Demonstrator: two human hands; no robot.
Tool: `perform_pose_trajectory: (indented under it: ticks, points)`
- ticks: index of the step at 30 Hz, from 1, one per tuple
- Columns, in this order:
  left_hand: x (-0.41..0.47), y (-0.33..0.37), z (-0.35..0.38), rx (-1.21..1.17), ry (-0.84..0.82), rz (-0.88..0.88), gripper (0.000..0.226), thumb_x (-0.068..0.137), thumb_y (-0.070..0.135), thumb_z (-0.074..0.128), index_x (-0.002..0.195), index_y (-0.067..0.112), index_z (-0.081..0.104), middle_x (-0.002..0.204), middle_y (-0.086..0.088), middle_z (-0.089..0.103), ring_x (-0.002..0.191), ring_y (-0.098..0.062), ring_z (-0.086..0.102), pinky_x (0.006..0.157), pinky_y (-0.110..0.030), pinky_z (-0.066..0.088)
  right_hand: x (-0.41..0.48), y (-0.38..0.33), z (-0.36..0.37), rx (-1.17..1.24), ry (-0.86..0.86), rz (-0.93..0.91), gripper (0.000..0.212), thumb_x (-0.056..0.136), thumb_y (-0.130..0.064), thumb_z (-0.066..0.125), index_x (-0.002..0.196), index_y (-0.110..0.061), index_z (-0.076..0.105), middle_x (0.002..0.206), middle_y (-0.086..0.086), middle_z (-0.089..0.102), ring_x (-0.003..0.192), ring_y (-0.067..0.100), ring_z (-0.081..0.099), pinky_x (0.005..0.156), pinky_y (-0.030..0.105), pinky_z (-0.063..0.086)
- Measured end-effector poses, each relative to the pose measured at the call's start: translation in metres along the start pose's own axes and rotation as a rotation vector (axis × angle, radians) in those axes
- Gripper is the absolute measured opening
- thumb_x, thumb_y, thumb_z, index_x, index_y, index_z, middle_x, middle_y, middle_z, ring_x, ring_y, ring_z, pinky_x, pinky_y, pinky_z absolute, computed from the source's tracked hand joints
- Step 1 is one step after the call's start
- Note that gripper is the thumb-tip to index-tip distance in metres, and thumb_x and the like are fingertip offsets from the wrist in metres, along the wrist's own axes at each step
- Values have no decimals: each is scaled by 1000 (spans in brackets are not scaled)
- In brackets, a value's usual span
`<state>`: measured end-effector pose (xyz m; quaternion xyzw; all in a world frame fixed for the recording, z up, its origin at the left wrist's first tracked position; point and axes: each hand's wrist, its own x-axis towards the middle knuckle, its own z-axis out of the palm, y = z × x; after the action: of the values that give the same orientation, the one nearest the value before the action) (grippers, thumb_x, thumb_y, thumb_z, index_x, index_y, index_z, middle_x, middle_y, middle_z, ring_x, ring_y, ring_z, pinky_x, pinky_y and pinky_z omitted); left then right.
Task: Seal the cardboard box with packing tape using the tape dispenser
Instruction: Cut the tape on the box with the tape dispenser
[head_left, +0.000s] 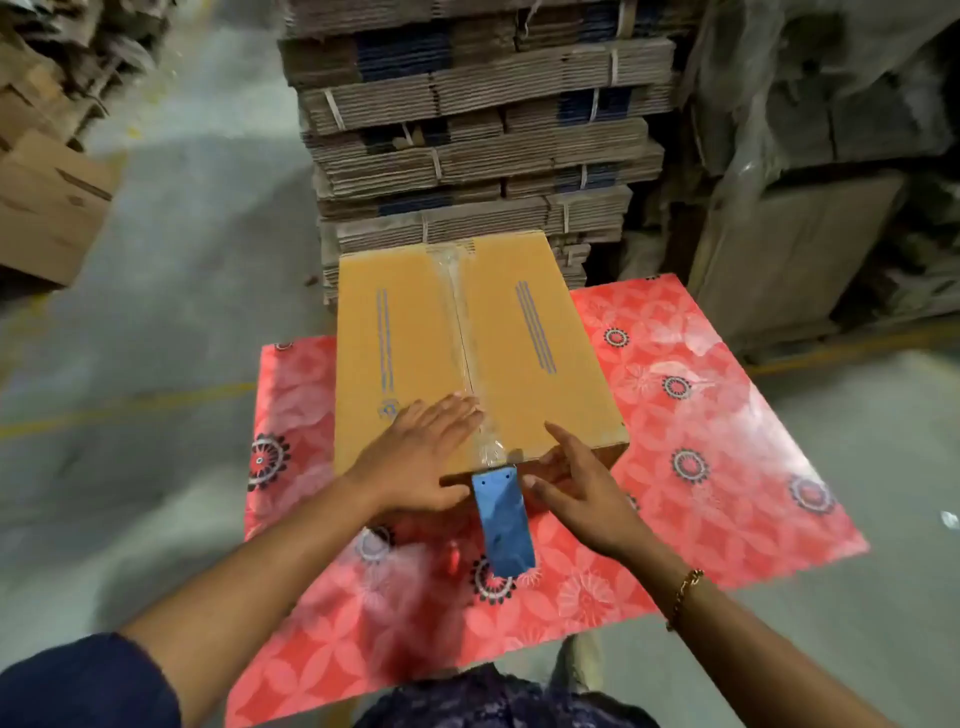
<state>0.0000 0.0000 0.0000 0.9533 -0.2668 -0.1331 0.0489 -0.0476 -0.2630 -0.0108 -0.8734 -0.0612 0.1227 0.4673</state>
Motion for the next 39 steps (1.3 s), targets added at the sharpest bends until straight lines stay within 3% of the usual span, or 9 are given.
perform_pose_trajectory:
  ticks: [3, 7, 10, 12, 15, 18, 22, 26, 39]
  points:
    - [8, -1, 18, 189, 35, 190, 111, 76, 71, 50, 161, 24, -4, 169, 1, -15, 155, -19, -14, 124, -47, -6, -21, 0, 30, -107, 151, 58, 91, 86, -65, 62, 159, -25, 23, 121, -6, 50, 111, 10, 51, 90, 27, 41]
    - [16, -5, 36, 226, 36, 267, 116, 70, 52, 60, 161, 23, -4, 170, -1, -9, 156, -20, -9, 126, -51, 4, -46, 10, 75, -106, 105, 202, 111, 78, -79, 60, 161, -30, 7, 161, -1, 31, 143, 19, 38, 111, 43, 41]
    - [15, -8, 40, 218, 73, 247, 111, 69, 40, 59, 161, 24, 0, 171, 1, -4, 157, -18, -5, 126, -50, 8, -45, 9, 96, -110, 78, 221, 116, 78, -75, 65, 162, -27, 2, 168, -5, 19, 149, 21, 32, 113, 44, 39]
    - [14, -7, 40, 217, 91, 245, 105, 72, 33, 57, 162, 24, 2, 171, 1, -2, 157, -17, 0, 126, -49, 9, -38, 6, 103, -112, 93, 241, 108, 84, -58, 70, 162, -26, 2, 164, 2, 32, 138, 29, 47, 100, 44, 49]
    - [16, -9, 46, 193, 150, 249, 96, 80, 24, 57, 161, 26, 4, 169, 4, 2, 157, -17, 8, 125, -48, 15, -37, 4, 104, -104, 112, 265, 101, 82, -41, 71, 160, -29, 8, 140, 9, 58, 108, 34, 64, 75, 41, 54]
    - [20, -11, 52, 169, 206, 238, 96, 84, 25, 66, 160, 26, 8, 169, 5, 9, 156, -15, 14, 123, -47, 18, -48, -1, 102, -113, 155, 241, 90, 83, -40, 72, 155, -32, 19, 114, 2, 65, 78, 24, 62, 55, 30, 40]
    - [21, -12, 53, 176, 207, 250, 91, 88, 29, 65, 161, 24, 11, 170, 3, 11, 156, -15, 13, 124, -47, 18, -57, -15, 98, -110, 204, 269, 72, 83, -41, 71, 143, -34, 32, 74, -12, 53, 54, 8, 48, 48, 25, 29]
    - [21, -12, 51, 147, 170, 255, 78, 97, 36, 52, 161, 24, 10, 170, 3, 7, 157, -15, 8, 126, -47, 13, -62, -22, 96, -138, 224, 286, 72, 81, -44, 68, 143, -34, 33, 73, -13, 51, 55, 8, 49, 49, 29, 33]
    - [23, -13, 55, 149, 201, 234, 69, 102, 54, 33, 161, 25, 11, 170, 4, 8, 156, -14, 9, 126, -48, 15, -93, -25, 96, -169, 186, 359, 68, 82, -48, 66, 140, -31, 34, 89, -11, 59, 70, 17, 58, 53, 33, 41]
